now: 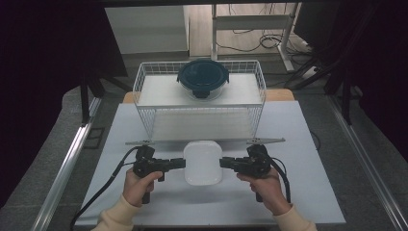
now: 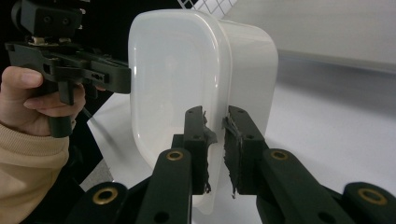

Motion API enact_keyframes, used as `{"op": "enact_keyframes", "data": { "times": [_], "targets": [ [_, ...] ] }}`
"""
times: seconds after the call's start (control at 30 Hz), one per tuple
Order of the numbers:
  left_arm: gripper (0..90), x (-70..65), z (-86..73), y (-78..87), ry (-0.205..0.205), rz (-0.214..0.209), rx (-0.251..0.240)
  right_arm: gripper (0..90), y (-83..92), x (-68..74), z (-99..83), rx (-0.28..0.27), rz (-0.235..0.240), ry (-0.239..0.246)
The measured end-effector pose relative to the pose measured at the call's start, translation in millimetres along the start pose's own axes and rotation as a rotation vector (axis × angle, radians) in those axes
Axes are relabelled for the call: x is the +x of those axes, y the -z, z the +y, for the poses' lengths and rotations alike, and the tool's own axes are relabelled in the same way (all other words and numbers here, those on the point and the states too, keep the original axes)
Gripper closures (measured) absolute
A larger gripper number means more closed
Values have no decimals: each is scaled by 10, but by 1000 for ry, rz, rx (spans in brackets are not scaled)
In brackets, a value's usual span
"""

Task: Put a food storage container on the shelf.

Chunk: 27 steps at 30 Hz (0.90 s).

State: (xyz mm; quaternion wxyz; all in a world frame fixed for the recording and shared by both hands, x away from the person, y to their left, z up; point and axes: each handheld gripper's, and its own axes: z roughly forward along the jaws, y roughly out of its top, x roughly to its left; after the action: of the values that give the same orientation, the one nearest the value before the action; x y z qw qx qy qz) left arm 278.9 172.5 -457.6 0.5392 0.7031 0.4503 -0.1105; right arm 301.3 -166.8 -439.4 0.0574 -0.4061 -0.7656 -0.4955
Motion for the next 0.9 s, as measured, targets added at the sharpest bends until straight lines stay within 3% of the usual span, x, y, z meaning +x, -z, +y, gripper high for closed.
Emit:
{"op": "enact_keyframes", "data": {
  "times": [0.37, 0.9],
  "targets": [
    [798, -83, 117, 47, -31, 13, -19, 788, 58, 69, 107, -21, -14, 45],
    [796, -241, 418, 240, -90, 27, -58, 789, 142, 219, 451, -55, -13, 110]
  ]
}}
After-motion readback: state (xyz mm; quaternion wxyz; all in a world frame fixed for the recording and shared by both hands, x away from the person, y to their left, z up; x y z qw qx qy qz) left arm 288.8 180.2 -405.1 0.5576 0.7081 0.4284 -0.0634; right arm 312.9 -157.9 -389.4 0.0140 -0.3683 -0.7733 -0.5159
